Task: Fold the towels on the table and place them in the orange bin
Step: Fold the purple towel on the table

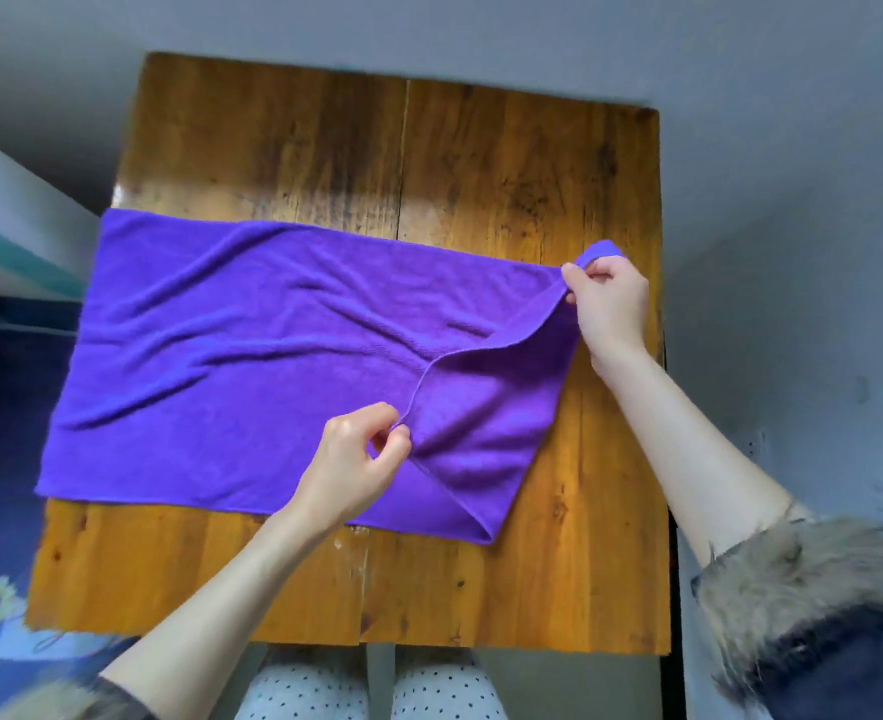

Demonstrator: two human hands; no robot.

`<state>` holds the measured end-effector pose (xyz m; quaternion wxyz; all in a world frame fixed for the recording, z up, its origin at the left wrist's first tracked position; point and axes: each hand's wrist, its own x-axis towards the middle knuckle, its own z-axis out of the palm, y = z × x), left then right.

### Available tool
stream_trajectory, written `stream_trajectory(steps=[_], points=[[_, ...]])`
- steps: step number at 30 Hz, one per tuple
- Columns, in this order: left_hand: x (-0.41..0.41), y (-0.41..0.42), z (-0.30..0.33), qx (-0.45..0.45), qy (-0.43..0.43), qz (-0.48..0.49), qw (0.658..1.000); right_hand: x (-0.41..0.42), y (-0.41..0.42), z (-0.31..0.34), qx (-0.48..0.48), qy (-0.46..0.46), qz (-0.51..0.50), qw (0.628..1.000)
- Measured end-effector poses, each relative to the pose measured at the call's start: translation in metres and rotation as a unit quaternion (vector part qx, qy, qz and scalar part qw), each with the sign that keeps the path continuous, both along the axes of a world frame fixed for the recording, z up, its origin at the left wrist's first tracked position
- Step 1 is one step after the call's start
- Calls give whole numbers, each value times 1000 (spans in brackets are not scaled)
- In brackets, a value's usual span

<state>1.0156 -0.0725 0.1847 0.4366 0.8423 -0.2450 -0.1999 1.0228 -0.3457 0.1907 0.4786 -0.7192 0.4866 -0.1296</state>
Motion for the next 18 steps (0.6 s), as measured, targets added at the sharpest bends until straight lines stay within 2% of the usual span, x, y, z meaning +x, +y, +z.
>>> stream_trajectory(steps=[7,14,18], points=[[35,79,37,-56,-10,81,995,65,112,55,-45,-43,133,989],[71,165,49,-84,-1,193,978,132,205,85,-24,-70,218,973],[85,203,35,-39,19,280,959,161,247,72,-2,-56,262,963]])
